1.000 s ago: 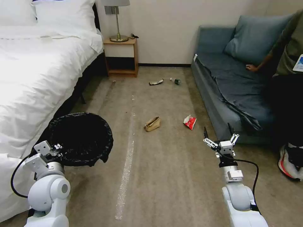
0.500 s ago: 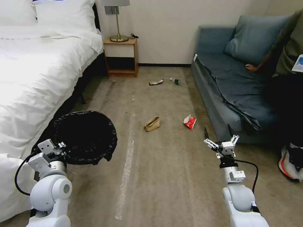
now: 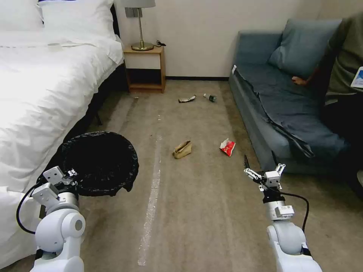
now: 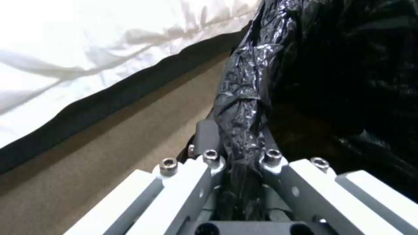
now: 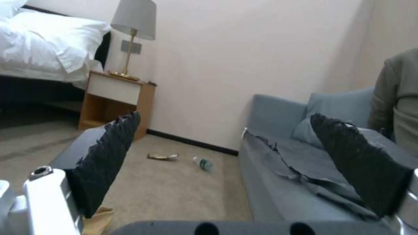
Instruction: Pick up the trash bin, then pick up the garbage on the floor and place it into the trash bin.
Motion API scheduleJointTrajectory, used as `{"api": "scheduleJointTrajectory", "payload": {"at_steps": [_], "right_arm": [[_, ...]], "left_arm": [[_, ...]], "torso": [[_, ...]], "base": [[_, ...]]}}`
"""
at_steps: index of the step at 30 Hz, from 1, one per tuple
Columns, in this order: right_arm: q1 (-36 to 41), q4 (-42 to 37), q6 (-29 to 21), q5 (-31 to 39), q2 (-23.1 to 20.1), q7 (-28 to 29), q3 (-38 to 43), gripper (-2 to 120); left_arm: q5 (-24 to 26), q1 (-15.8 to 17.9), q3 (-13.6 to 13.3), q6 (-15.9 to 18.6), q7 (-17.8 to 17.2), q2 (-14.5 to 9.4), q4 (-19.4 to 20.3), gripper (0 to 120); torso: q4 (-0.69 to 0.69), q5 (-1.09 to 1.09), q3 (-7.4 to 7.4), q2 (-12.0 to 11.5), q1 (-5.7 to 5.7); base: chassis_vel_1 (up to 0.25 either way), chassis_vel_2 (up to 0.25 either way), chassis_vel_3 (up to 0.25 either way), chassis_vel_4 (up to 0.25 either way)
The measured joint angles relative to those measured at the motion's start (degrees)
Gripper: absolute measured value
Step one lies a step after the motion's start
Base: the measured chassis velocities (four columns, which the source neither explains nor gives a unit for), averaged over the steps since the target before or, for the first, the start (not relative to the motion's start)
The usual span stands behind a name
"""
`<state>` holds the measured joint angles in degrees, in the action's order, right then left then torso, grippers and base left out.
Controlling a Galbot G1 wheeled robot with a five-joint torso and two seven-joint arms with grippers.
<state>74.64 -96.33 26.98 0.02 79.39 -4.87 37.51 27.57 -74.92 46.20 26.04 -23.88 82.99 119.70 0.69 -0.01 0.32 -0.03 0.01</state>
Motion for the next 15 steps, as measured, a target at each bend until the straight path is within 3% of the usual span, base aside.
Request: {"api": "scheduleJointTrajectory", "payload": {"at_steps": [15], "right_arm": [[-0.5,0.9,0.5,0.8,0.1,-1.3,0.6,100]], "left_arm": [[0.0,0.8,-0.3,-0.3,0.3,0.0,-1.1,2]], "torso": [[0.00,0.00,0.00,0.0,0.00]], "base": [[-0.005,0.005,0.006,-0.006]]}}
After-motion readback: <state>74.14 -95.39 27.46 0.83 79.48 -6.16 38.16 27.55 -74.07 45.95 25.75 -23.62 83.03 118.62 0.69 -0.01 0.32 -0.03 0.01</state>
